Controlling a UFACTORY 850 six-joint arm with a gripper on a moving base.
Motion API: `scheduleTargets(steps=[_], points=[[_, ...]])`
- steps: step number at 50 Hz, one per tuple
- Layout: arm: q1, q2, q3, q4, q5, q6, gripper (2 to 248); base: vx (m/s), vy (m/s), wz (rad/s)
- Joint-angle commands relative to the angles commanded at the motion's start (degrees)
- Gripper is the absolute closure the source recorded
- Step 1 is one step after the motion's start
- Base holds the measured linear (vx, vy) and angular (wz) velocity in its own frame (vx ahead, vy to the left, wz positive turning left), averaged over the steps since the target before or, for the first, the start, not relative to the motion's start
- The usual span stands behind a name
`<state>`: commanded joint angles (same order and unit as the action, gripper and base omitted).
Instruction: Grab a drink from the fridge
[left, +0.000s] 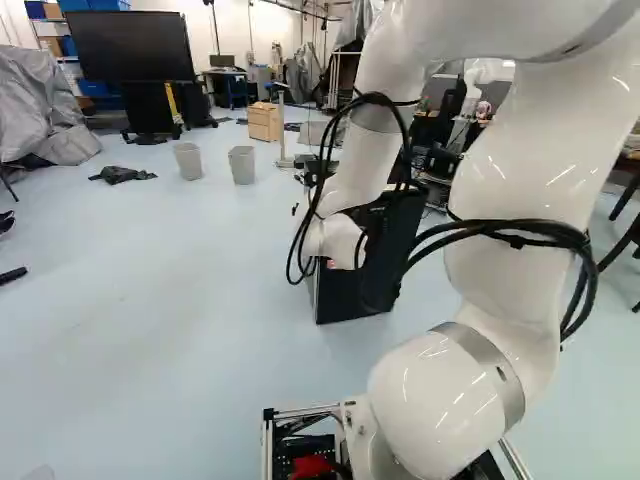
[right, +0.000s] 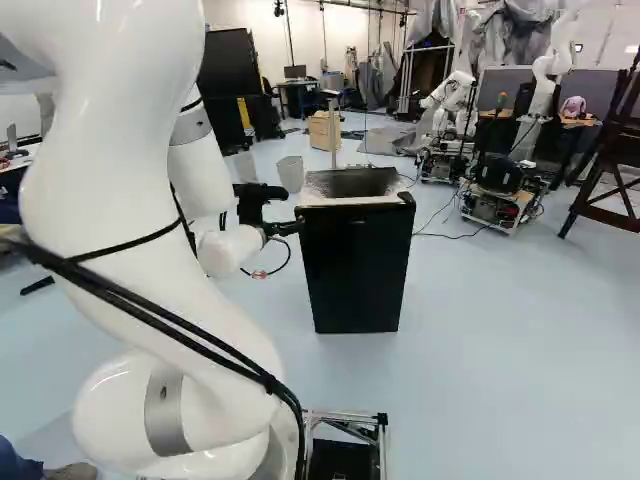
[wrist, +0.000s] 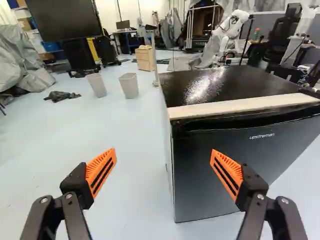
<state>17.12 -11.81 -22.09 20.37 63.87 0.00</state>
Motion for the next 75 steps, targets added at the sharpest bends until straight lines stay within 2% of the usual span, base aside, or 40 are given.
scheduleTargets(steps=[28, 75], points=[[4.24, -8.82, -5.80, 9.72, 5.07, 0.00, 3, 0.000, 0.000, 0.000], [10.68, -21.63, -15.75, 26.76, 9.58, 0.00, 3, 0.000, 0.000, 0.000]])
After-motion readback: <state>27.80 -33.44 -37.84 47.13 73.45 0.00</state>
